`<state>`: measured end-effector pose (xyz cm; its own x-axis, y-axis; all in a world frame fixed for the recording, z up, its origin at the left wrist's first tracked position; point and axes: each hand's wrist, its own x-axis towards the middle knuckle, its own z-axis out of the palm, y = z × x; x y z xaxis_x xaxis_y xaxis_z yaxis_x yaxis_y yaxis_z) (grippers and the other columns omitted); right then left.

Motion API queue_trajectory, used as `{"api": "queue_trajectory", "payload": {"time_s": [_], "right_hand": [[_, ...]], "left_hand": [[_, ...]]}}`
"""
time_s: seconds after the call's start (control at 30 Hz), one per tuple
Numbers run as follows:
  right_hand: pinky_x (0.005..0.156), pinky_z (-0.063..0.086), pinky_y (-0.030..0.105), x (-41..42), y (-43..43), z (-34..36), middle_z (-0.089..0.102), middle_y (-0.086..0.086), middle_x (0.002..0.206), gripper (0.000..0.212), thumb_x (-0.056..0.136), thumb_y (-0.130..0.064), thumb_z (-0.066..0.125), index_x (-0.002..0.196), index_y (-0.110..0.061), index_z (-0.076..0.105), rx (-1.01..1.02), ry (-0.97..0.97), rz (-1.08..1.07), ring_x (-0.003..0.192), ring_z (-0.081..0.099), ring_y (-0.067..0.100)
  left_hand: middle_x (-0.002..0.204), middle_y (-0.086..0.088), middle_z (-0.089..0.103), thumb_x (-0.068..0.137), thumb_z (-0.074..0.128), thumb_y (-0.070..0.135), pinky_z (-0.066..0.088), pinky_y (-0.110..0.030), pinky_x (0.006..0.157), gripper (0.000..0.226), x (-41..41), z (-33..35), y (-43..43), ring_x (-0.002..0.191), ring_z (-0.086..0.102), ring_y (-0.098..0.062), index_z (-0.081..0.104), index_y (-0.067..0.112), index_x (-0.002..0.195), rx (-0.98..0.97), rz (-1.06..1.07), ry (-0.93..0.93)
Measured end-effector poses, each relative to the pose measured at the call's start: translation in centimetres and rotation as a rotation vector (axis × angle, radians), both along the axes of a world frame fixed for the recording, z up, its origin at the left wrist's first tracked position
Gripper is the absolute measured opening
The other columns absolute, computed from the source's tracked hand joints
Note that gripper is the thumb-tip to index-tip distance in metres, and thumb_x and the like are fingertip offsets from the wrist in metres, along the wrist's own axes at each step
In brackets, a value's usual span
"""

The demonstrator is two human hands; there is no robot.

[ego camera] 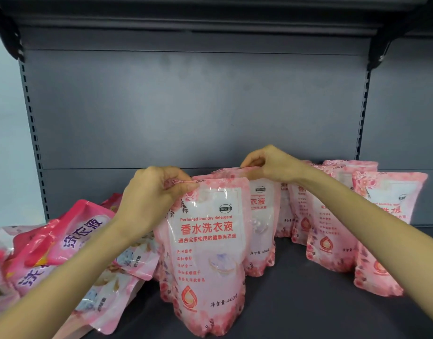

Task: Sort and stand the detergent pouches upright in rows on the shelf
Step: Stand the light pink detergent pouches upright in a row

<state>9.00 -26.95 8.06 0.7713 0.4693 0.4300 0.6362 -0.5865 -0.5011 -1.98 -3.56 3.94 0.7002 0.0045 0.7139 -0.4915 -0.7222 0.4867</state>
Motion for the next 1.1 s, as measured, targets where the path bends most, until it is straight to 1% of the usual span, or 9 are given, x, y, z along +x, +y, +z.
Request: {"api": "queue_trajectory", "payload": {"time_s": [0.13, 0.23, 0.37, 0.5, 0.6, 0.77, 0.9, 1.0, 1.1], "right_hand": [[0.067, 0.045, 0.015, 1.3, 0.2, 0.2, 0.065, -0.008, 0.074, 0.009, 0.077, -0.021, 0.075, 0.081, -0.015, 0.071, -0.029, -0.031, -0.085, 0.066, 0.056, 0.001], [0.072, 0.046, 0.022, 2.9, 0.3, 0.0, 0.065, -0.008, 0.071, 0.009, 0.075, -0.018, 0.077, 0.072, -0.02, 0.068, 0.026, -0.019, -0.13, 0.059, 0.058, -0.003], [0.085, 0.052, 0.033, 4.8, 1.1, 0.0, 0.067, -0.005, 0.076, 0.014, 0.073, -0.021, 0.079, 0.068, -0.026, 0.066, 0.013, -0.031, -0.179, 0.078, 0.063, 0.011], [0.088, 0.051, 0.035, 6.4, 2.0, -0.2, 0.066, -0.012, 0.075, 0.019, 0.073, -0.027, 0.079, 0.064, -0.032, 0.063, -0.002, -0.078, -0.286, 0.089, 0.065, 0.014], [0.082, 0.047, 0.027, 7.2, 2.4, -0.9, 0.07, -0.006, 0.091, 0.005, 0.078, -0.027, 0.074, 0.081, -0.027, 0.07, -0.011, -0.144, -0.371, 0.096, 0.063, 0.016], [0.089, 0.048, 0.032, 7.9, 2.1, -1.1, 0.068, -0.003, 0.105, 0.015, 0.082, -0.029, 0.069, 0.096, -0.022, 0.07, -0.05, -0.11, -0.335, 0.103, 0.061, 0.018], [0.096, 0.046, 0.039, 8.1, 1.6, -1.0, 0.066, -0.003, 0.112, 0.026, 0.079, -0.034, 0.073, 0.102, -0.025, 0.068, -0.097, -0.091, -0.315, 0.109, 0.058, 0.017], [0.094, 0.047, 0.039, 8.1, 1.4, -1.1, 0.066, -0.002, 0.109, 0.025, 0.079, -0.03, 0.073, 0.102, -0.023, 0.067, -0.096, -0.106, -0.323, 0.105, 0.059, 0.019], [0.089, 0.05, 0.036, 8.1, 1.0, -1.1, 0.068, 0.003, 0.103, 0.018, 0.081, -0.017, 0.071, 0.098, -0.016, 0.068, -0.079, -0.144, -0.338, 0.097, 0.061, 0.02]], "left_hand": [[0.062, 0.004, 0.069, 0.08, 0.067, 0.033, 0.055, -0.041, 0.064, 0.009, 0.0, -0.1, 0.0, 0.058, 0.066, -0.014, 0.068, 0.032, 0.071, 0.003, 0.003, -0.006], [0.063, 0.007, 0.069, 0.079, 0.068, 0.032, 0.055, -0.041, 0.064, 0.009, 0.2, -0.1, 0.0, 0.058, 0.065, -0.011, 0.068, 0.031, 0.07, -0.019, -0.003, -0.014], [0.053, 0.019, 0.063, 0.079, 0.069, 0.029, 0.05, -0.027, 0.058, 0.01, 0.7, -0.1, -0.4, 0.049, 0.056, -0.002, 0.068, 0.029, 0.069, -0.081, -0.031, 0.006], [0.05, 0.014, 0.062, 0.078, 0.071, 0.024, 0.043, -0.019, 0.051, 0.01, 1.7, -0.1, -1.1, 0.045, 0.05, -0.002, 0.07, 0.022, 0.069, -0.169, -0.11, 0.024], [0.055, 0.008, 0.065, 0.079, 0.071, 0.022, 0.045, -0.019, 0.051, 0.01, 2.5, 0.1, -2.1, 0.049, 0.053, -0.006, 0.07, 0.019, 0.069, -0.179, -0.172, 0.041], [0.043, 0.016, 0.057, 0.081, 0.069, 0.018, 0.034, -0.008, 0.044, 0.011, 3.5, 0.7, -2.5, 0.038, 0.047, 0.003, 0.068, 0.015, 0.071, -0.133, -0.228, 0.129], [0.041, 0.012, 0.055, 0.08, 0.07, 0.021, 0.031, -0.009, 0.041, 0.012, 3.9, 0.8, -1.9, 0.036, 0.039, -0.001, 0.067, 0.02, 0.068, -0.113, -0.241, 0.158], [0.059, -0.004, 0.067, 0.077, 0.072, 0.024, 0.039, -0.016, 0.045, 0.008, 4.0, 0.9, -1.5, 0.048, 0.049, -0.013, 0.07, 0.023, 0.07, -0.091, -0.23, 0.155], [0.064, 0.0, 0.07, 0.076, 0.073, 0.022, 0.044, -0.018, 0.047, 0.007, 3.8, 1.4, -1.2, 0.049, 0.054, -0.024, 0.072, 0.024, 0.069, -0.086, -0.233, 0.167]]}}
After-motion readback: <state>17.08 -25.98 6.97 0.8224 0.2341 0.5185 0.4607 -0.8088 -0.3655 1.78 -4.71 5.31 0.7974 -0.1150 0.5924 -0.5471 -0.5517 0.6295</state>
